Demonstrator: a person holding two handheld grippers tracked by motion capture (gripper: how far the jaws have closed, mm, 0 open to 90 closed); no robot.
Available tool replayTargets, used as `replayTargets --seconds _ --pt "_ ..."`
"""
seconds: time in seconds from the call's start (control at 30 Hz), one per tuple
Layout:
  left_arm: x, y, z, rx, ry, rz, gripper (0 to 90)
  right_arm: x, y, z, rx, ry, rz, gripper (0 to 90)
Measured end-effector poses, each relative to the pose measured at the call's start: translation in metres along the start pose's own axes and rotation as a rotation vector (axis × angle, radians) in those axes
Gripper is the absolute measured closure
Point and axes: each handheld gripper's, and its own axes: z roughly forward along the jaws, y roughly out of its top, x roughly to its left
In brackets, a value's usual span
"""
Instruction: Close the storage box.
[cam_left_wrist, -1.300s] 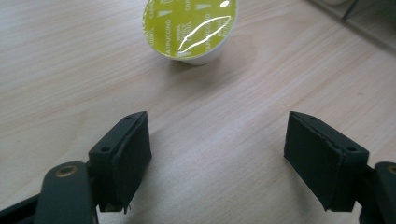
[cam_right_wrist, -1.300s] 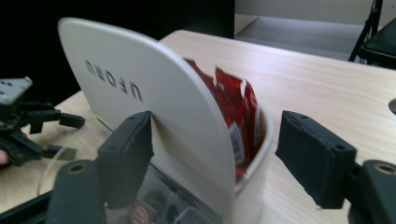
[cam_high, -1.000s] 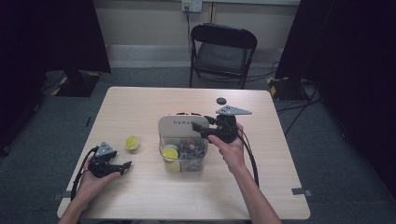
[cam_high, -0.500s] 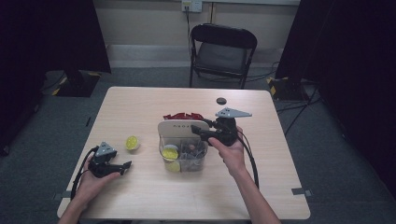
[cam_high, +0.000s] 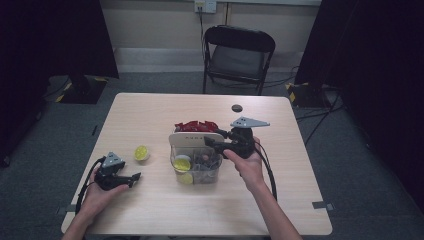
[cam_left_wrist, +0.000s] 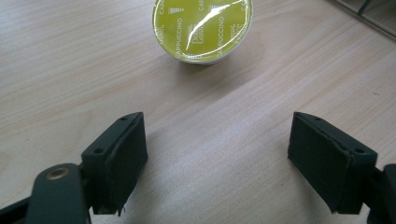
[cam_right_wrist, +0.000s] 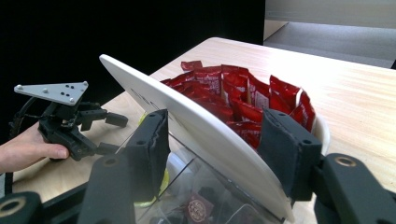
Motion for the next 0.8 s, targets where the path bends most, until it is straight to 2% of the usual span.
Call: replayTargets --seconds 0.2,0.67,0.8 --pt "0.0 0.0 0.0 0.0 -0.001 0.0 19.1 0.003 -0.003 -0.004 0.02 0.006 -0.01 41.4" --pt "0.0 0.0 0.0 0.001 -0.001 0.001 19.1 0.005 -0.013 -0.013 0.043 0.03 0.022 34.4" --pt "0.0 0.0 0.0 0.0 -0.001 -0.002 19.1 0.007 -0.015 -0.013 0.054 0.008 0.01 31.9"
